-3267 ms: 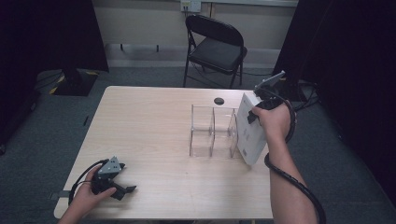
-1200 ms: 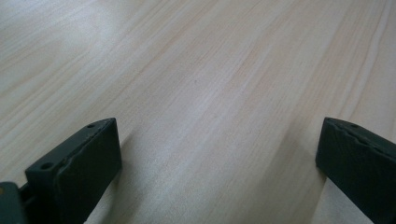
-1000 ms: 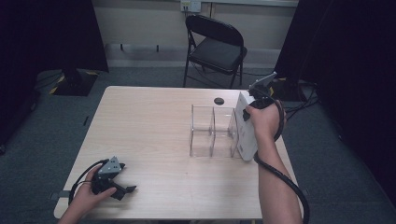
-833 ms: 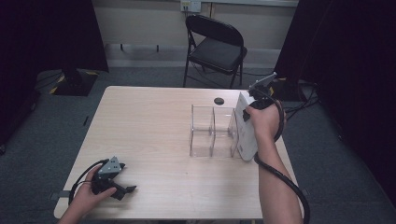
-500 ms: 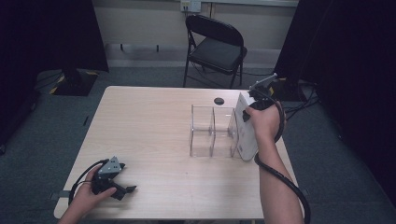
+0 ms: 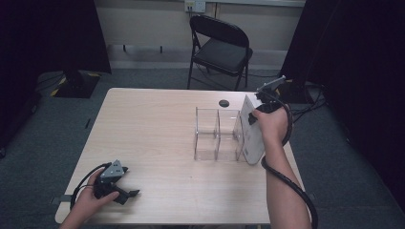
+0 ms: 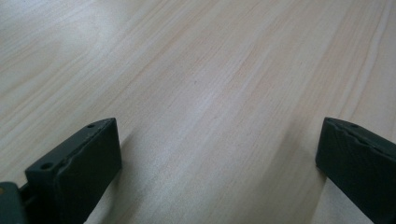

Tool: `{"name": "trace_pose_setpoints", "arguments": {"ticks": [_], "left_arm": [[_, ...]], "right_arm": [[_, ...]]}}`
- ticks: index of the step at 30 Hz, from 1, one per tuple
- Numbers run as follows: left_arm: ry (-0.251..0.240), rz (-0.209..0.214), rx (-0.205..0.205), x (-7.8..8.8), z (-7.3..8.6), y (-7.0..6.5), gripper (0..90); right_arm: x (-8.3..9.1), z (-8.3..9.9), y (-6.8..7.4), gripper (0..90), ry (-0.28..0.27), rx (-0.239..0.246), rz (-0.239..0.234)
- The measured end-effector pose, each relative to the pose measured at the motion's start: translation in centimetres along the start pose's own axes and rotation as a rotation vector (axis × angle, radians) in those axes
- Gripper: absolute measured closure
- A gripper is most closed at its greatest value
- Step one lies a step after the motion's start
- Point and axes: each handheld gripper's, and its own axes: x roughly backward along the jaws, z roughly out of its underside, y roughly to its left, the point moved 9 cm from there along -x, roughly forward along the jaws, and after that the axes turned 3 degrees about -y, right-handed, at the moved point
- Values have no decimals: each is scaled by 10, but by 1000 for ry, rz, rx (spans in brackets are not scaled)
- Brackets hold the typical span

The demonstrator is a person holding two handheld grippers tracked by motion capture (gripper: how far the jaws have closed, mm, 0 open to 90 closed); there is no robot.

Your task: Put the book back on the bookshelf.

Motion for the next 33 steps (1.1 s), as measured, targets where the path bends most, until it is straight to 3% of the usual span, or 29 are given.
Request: {"name": "trace_pose_setpoints", "arguments": {"ticks": [5, 28, 33], "left_arm": [[0, 0, 1, 0, 0, 0, 0], [-5, -7, -6, -1, -1, 1, 0], [-4, 1, 0, -2, -2, 0, 0]], "right_arm": [[0, 2, 1, 410, 9, 4, -6], [10, 11, 0, 333, -3, 24, -23], [11, 13, 1, 326, -10, 29, -50]]}}
